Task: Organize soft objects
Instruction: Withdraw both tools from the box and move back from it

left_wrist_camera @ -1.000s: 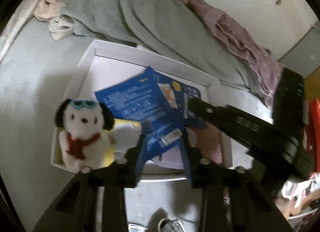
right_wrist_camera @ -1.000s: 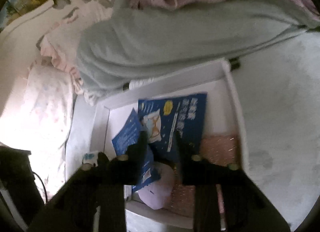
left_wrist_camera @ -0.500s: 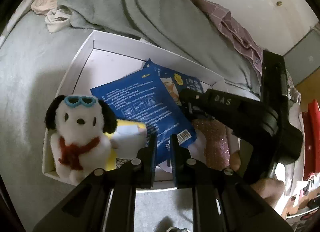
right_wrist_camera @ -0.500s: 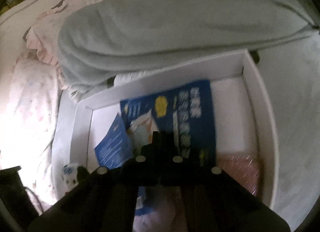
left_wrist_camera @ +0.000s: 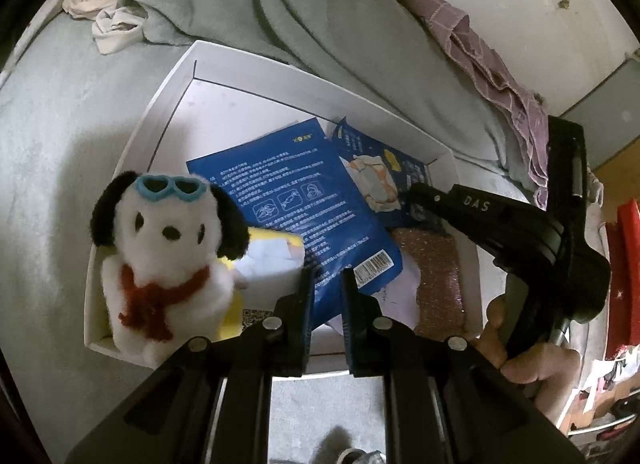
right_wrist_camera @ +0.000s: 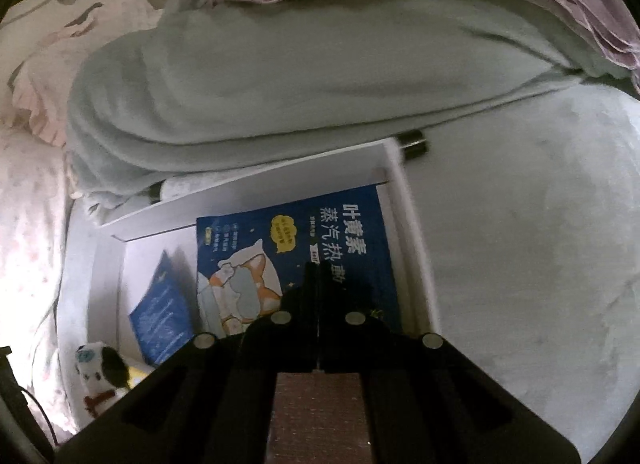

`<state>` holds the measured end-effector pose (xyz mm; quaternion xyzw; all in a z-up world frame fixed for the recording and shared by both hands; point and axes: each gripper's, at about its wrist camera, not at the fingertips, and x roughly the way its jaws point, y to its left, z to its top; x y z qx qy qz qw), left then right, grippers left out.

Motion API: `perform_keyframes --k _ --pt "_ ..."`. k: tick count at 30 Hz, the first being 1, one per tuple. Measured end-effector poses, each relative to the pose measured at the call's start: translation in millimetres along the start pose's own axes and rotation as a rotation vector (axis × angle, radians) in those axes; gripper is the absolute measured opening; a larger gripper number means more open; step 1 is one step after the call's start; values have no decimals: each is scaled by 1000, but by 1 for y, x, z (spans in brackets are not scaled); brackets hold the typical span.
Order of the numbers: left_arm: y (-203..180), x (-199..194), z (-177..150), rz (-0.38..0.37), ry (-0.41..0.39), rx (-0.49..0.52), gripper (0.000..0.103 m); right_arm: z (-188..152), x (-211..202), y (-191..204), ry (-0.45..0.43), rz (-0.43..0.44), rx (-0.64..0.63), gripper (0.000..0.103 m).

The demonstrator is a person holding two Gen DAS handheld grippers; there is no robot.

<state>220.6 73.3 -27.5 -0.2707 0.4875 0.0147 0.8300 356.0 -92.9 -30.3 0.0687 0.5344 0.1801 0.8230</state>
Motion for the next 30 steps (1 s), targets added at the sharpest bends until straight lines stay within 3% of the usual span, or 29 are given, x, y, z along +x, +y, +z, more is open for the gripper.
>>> perform_keyframes --k 5,12,17,22,27,30 --pt "-3 4 1 17 3 10 12 -3 -3 5 -6 -51 -24 0" --pt "-4 -3 4 7 -6 6 12 -6 -20 -6 27 106 22 3" --pt "-4 -19 3 5 -40 25 12 -18 -40 6 29 129 -21 5" --pt "-5 -29 3 26 -22 54 12 -27 -52 13 68 185 -47 5" --pt "2 -38 3 34 -3 39 12 -33 -41 26 121 219 -77 12" --pt "9 -47 3 33 -20 18 12 -37 -35 31 154 187 -106 14"
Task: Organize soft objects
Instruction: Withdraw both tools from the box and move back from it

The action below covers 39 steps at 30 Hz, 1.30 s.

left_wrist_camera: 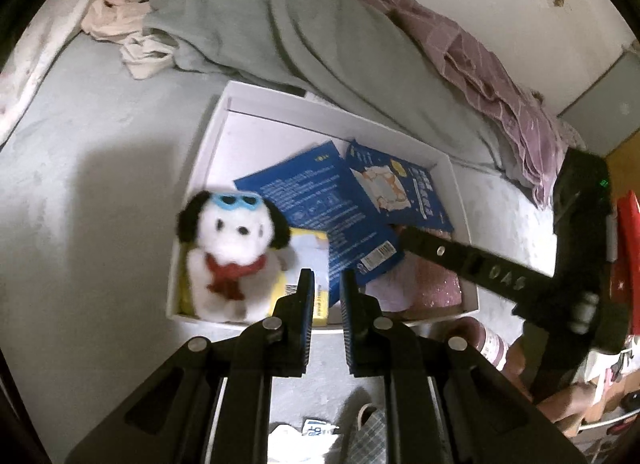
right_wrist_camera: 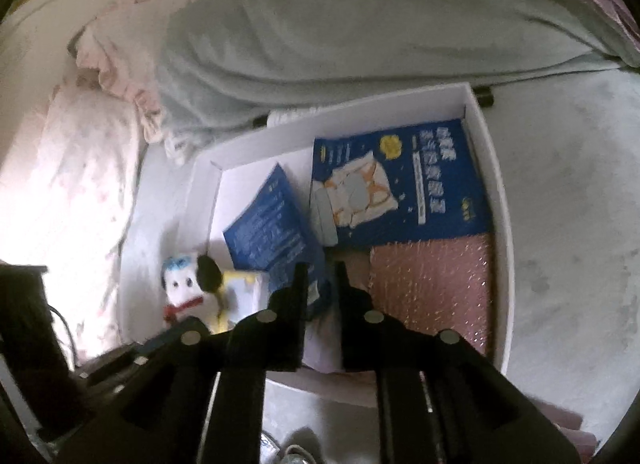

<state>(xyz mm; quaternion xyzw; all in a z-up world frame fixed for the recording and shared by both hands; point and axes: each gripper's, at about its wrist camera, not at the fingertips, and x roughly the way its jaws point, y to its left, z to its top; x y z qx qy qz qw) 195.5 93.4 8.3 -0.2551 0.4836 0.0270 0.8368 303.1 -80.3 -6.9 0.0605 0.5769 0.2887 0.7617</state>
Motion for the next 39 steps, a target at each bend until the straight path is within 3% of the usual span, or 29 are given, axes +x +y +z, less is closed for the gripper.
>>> perform_keyframes --k 7,14,15,17,26,39 --pt "12 -8 2 6 -16 -33 12 -1 13 4 9 -32 -35 24" --pt "16 -7 2 7 -10 -50 12 0 12 9 -37 -21 -51 23" --pt "16 -7 2 7 -9 -52 12 0 11 9 -49 -11 -50 22" --pt "17 -8 2 7 -12 -56 12 1 9 8 -76 24 -33 8" --pt "25 -11 1 8 -24 -87 12 5 12 -6 -96 122 61 2" --pt "21 -13 -2 7 2 -56 12 0 8 0 21 -10 -6 4"
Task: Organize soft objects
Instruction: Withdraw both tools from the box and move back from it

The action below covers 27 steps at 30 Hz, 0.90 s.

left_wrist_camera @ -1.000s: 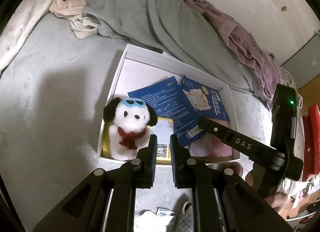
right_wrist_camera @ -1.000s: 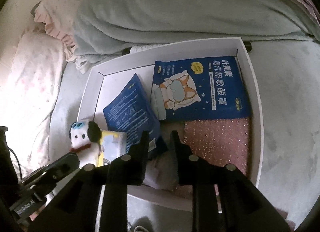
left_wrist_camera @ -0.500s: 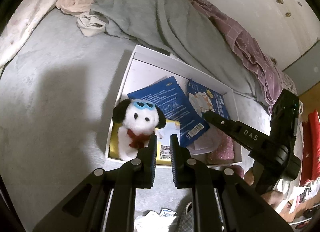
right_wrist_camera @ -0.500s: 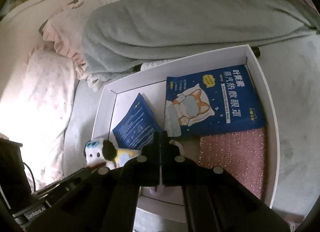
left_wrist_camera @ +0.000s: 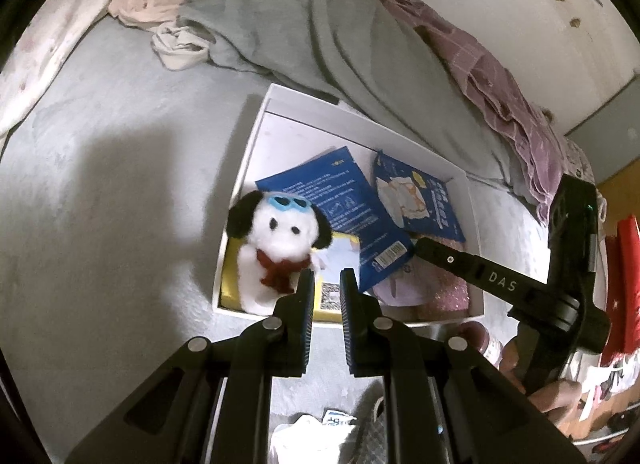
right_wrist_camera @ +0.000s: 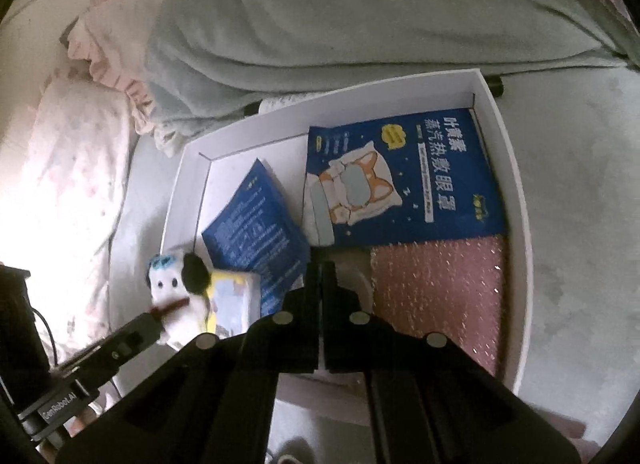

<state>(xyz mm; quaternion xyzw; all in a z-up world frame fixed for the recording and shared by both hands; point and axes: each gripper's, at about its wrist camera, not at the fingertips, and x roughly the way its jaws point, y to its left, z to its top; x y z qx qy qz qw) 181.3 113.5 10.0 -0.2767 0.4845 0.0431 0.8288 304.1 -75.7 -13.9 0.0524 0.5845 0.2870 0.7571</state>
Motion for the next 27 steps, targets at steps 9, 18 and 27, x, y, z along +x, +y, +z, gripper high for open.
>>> perform_keyframes --k 9,18,27 --pt "-8 -4 -3 12 13 40 12 -7 7 -2 55 19 -8 26" --pt "-9 -8 -6 -8 40 55 12 -16 -15 7 58 48 -28 27" --pt "-28 -9 -17 -43 99 148 12 -31 -46 29 16 11 -103 37"
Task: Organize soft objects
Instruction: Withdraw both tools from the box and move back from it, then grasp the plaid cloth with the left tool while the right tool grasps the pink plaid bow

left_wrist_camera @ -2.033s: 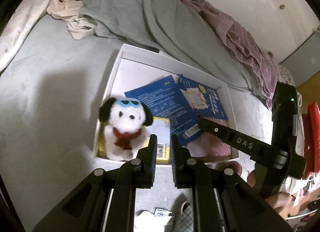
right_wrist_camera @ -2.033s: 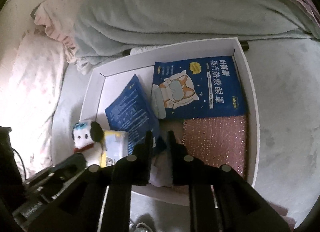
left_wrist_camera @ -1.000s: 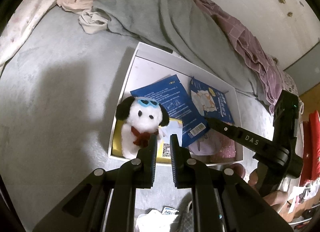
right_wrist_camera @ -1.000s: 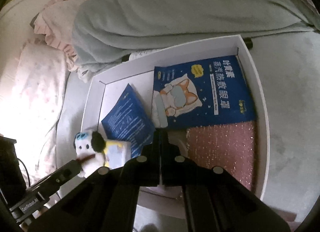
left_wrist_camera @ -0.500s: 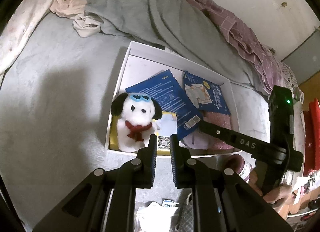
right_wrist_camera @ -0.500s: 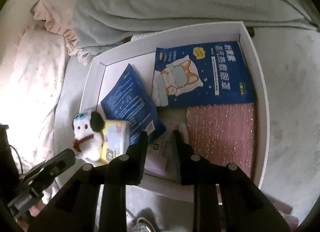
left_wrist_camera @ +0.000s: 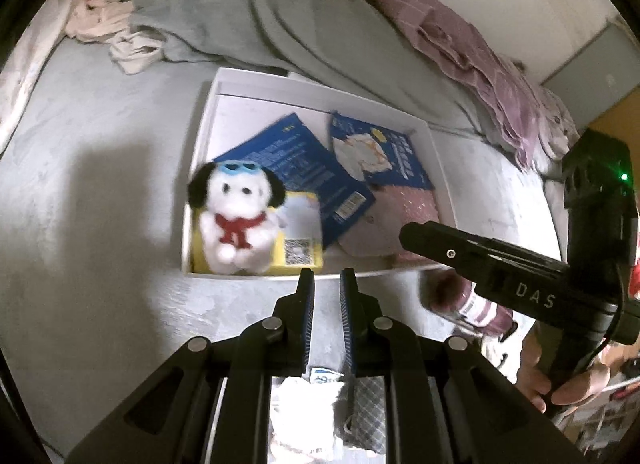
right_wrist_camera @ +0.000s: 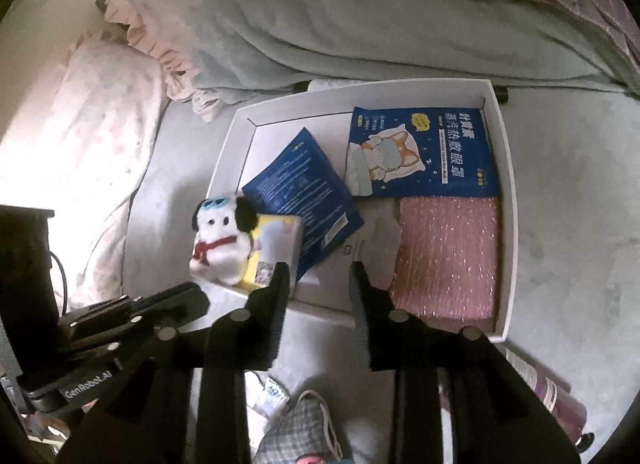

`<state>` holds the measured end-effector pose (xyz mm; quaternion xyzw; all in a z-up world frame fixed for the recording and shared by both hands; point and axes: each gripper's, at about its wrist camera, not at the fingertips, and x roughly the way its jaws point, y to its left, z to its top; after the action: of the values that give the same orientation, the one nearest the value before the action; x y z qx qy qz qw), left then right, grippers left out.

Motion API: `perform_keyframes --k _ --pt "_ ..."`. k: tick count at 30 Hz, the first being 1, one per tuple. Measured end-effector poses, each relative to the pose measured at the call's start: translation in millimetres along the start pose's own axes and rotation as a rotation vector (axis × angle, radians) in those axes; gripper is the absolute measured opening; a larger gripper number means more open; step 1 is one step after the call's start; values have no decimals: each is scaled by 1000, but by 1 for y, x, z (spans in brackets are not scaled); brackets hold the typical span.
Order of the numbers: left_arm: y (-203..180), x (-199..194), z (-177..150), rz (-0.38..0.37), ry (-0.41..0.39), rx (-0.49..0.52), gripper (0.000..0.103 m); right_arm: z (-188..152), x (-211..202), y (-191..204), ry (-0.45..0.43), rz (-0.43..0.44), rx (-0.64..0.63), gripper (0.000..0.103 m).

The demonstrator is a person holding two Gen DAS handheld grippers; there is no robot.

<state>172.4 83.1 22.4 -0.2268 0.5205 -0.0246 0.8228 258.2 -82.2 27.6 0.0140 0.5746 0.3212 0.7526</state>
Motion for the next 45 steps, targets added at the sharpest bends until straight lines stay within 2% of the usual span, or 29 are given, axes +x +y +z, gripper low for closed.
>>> perform_keyframes --k 3,5,10,12,15,17,18,21,24,25,26,27,28,31,34,39,41,43,45 --pt "-6 2 -3 0 15 30 12 -6 -10 1 -19 -7 -1 38" --pt "-9 3 -5 15 17 46 12 -12 -15 1 -30 -5 1 44" --pt "-20 5 -10 33 19 78 13 -45 -37 -7 -103 -67 -50 51" --pt "-28 7 -11 28 22 92 15 -65 -50 -16 -155 -82 -69 54" --pt "-41 8 -12 32 12 106 15 -96 -68 -32 -252 -96 -81 66" --pt "-51 8 -15 49 6 114 16 -120 -80 -41 -338 -173 -63 84" --pt "-57 8 -18 63 2 110 16 -129 -84 -44 -370 -208 -51 87" --pt "-70 9 -30 73 -20 121 17 -153 -91 -45 -458 -341 -71 89" --pt "-79 13 -40 66 -34 119 18 -166 -88 -47 -476 -459 -39 89" --pt "-82 14 -44 63 -43 116 23 -169 -88 -48 -474 -480 -13 89" --pt "-85 16 -47 64 -50 114 27 -171 -88 -51 -477 -465 6 89" --pt "-87 17 -50 64 -56 116 34 -174 -89 -57 -485 -413 25 89" --pt "-91 19 -54 65 -63 121 37 -175 -88 -61 -491 -381 43 89" --pt "-104 29 -64 36 -55 150 37 -183 -91 -78 -525 -281 103 89" --pt "-111 37 -71 24 -36 162 37 -190 -90 -90 -529 -243 148 89" --pt "-113 43 -79 90 -45 164 37 -202 -90 -116 -510 -225 255 89" --pt "-112 47 -83 81 -35 159 37 -206 -90 -122 -515 -236 278 89" --pt "-112 51 -86 70 -14 159 37 -204 -87 -121 -493 -298 277 89" --pt "-114 53 -88 67 -11 168 37 -208 -81 -116 -470 -309 257 89"
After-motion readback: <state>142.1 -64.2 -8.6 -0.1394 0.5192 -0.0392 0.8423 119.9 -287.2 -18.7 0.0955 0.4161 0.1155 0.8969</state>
